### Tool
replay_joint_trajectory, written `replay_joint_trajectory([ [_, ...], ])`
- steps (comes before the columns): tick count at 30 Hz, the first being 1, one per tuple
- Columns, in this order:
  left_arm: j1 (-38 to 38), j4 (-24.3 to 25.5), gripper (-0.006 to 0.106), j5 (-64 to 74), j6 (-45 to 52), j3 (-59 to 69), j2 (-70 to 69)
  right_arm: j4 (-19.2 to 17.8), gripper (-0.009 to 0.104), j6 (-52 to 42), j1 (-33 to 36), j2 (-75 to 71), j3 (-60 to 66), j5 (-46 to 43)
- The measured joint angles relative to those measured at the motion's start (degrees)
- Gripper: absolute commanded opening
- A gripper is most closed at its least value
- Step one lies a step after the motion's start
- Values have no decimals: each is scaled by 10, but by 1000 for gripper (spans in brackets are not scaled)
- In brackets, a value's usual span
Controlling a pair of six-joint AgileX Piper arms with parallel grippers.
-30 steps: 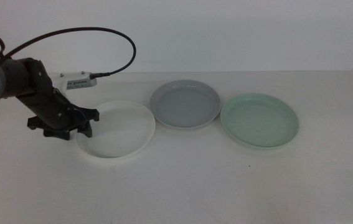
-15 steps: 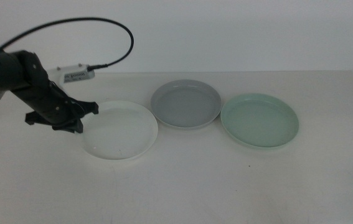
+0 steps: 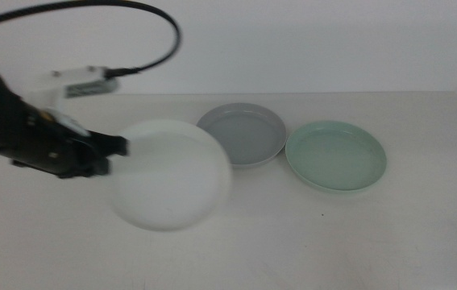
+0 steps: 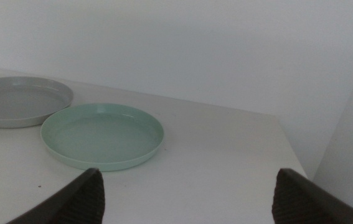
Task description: Stack the three bowls on top of each other.
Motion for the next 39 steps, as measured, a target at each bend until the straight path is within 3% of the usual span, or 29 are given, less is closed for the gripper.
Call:
replay_joint_trajectory([
  [16, -220, -43, 0, -77, -54, 1, 99, 0, 94, 0, 0, 0, 0, 0],
  [30, -244, -62, 2, -118, -57, 1, 180, 0, 94, 0, 0, 0, 0, 0],
  [35, -244, -62, 21, -119, -59, 1, 185, 0, 94, 0, 0, 0, 0, 0],
  [39, -244, -62, 55, -120, -59, 1, 185, 0, 94, 0, 0, 0, 0, 0],
])
